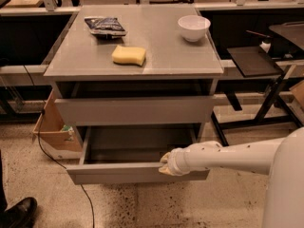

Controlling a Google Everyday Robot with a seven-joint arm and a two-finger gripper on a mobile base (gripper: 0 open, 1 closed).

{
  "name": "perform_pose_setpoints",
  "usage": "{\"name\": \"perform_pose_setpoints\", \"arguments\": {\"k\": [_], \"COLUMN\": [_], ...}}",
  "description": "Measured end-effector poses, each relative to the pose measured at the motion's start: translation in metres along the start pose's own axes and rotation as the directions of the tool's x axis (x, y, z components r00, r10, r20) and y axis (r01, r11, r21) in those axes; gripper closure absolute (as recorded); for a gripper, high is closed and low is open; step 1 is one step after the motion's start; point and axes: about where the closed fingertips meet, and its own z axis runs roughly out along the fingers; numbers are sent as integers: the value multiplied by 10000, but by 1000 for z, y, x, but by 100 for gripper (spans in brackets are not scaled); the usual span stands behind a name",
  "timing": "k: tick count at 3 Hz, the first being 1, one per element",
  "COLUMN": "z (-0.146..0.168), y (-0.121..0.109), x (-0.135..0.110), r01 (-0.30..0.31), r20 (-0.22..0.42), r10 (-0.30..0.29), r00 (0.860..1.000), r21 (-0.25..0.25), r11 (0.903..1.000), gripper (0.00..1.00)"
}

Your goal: Close middle drawer

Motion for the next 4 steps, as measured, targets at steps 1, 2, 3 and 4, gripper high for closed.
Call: {"name": "perform_pose_setpoints", "arguments": {"k": [1, 2, 3, 4], "z": [-4, -15, -35, -50], "y": [-3, -4, -3, 13], "x": [-3, -5, -6, -9], "r01": [93, 176, 260, 385], "r20": [76, 88, 10, -129], "r10": [-94, -178, -260, -385], "r00": [9999, 9998, 9997, 9992], "r21": [99, 203, 253, -43], "r11": [9999, 9996, 9993, 9993], "gripper": [43, 20, 0, 100]}}
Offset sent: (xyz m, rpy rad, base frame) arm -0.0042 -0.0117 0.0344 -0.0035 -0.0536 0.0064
